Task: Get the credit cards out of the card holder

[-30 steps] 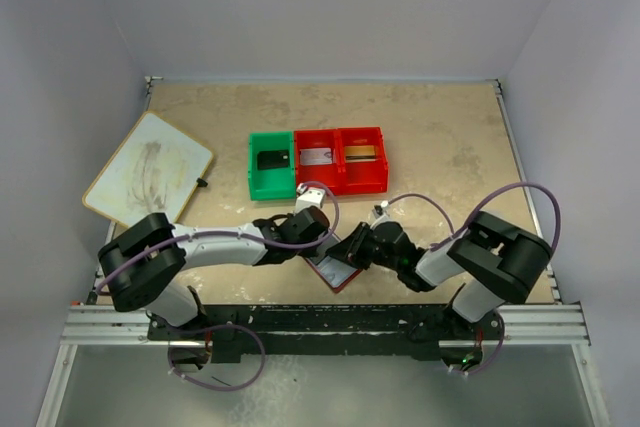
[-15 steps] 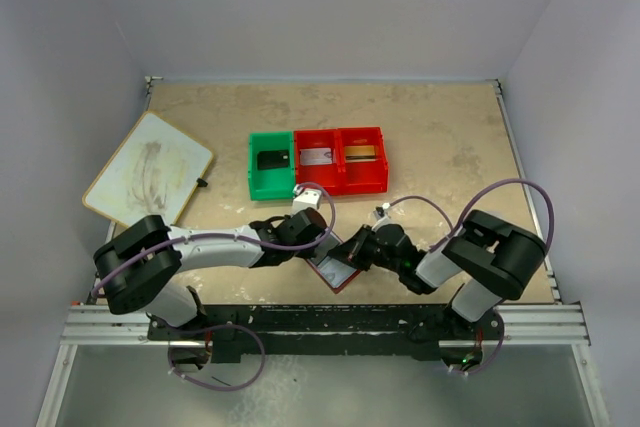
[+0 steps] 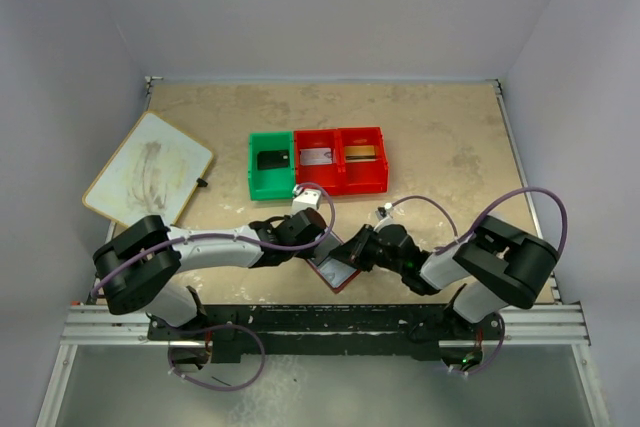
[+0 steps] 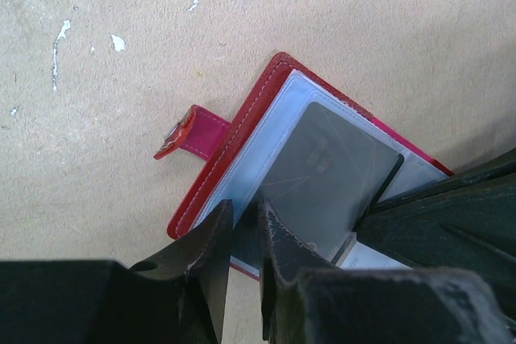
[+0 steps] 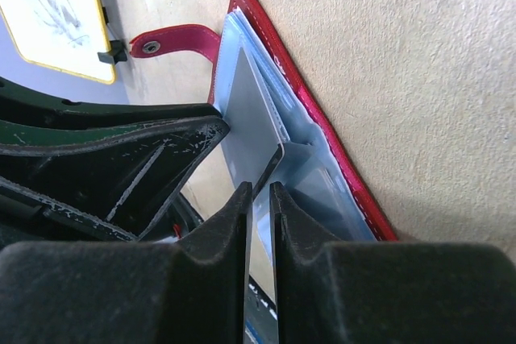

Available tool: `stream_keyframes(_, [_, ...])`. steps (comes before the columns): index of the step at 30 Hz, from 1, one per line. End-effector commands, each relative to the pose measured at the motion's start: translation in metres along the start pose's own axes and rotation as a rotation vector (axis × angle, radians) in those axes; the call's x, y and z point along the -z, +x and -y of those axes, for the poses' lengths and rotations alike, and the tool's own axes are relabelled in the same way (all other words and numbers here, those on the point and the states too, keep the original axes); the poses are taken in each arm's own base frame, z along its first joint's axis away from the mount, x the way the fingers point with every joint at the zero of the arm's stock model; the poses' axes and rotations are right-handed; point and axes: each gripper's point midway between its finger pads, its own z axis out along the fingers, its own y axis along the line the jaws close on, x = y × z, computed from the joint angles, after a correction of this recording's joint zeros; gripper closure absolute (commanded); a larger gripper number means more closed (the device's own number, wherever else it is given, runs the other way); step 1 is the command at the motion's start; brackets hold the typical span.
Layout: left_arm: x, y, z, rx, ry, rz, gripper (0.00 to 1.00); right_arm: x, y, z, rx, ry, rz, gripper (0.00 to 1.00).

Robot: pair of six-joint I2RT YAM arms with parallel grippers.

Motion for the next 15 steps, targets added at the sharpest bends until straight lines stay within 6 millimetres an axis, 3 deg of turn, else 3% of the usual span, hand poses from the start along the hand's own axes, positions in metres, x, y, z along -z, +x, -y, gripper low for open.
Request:
stream_keyframes(1, [0.0039,0.0064,-0.0058,-0.003,-0.008,-0.023,0.84,-0.0037,-0.0028,-0.0083,0.022,-0.025,0.014,0.83])
stream_keyframes(8, [0.0047,0.0053,-0.0044,0.003,-0.002,-0.021,0.85,-0.0051,-0.0011,-0.0094,0.023,-0.039,0.007,0.87])
stream_keyframes(15, [0.0049,0.0060,-0.0030,0.006,0.006,-0.023,0.85,-0.0077,0.0003,-0.0111,0.015,-0.050,-0.003,0.84])
